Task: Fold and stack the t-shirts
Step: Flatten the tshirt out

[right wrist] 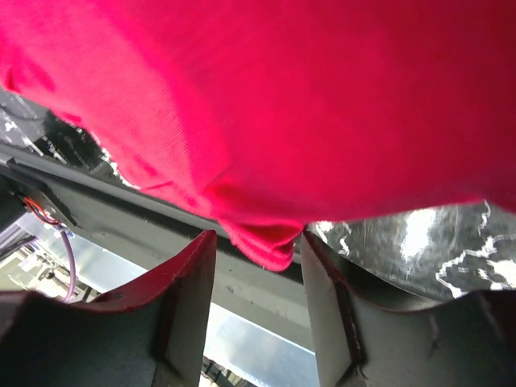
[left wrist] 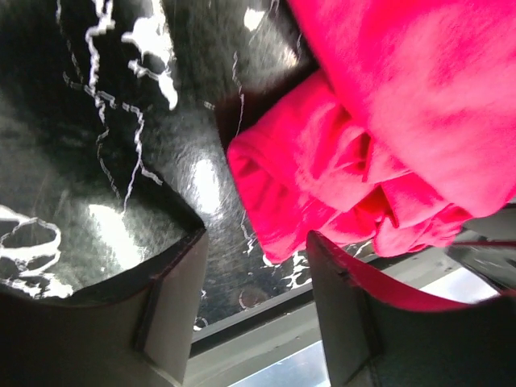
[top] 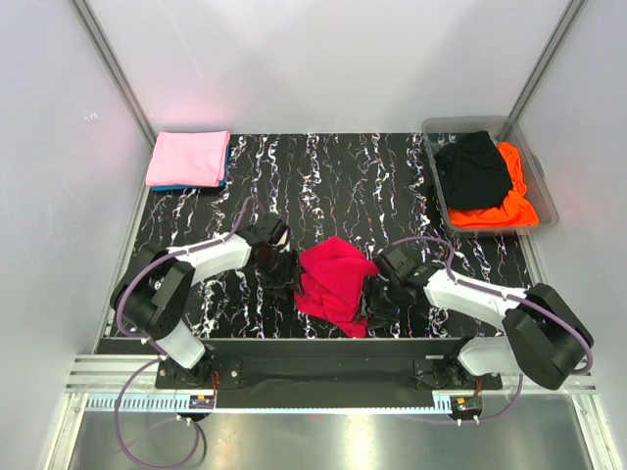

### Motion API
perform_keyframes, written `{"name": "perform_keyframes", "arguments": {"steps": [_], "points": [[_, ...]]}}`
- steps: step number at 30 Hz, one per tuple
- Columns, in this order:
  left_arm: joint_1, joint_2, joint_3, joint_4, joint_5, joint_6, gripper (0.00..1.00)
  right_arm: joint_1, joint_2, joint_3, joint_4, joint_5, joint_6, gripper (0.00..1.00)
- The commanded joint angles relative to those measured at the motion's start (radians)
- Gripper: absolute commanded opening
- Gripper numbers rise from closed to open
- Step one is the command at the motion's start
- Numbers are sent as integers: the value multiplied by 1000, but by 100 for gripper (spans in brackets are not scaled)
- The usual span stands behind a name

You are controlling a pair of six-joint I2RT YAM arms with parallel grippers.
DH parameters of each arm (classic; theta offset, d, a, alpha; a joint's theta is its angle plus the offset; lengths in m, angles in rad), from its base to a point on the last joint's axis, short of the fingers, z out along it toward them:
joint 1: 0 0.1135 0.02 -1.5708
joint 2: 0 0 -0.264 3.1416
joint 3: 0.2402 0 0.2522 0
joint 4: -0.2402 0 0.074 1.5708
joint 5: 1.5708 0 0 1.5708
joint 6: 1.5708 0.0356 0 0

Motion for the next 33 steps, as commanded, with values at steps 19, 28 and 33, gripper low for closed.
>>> {"name": "perform_keyframes", "arguments": {"steps": [19, 28, 33], "points": [[45, -180, 99, 17, 6, -35, 0, 21, -55, 144, 16, 92, 46, 0], [90, -449, 574, -175, -143, 34, 0, -29, -1, 789, -264, 226, -161, 0], [99, -518, 849, -253, -204, 80, 0, -55, 83, 1164, -319, 243, -236, 0]]}}
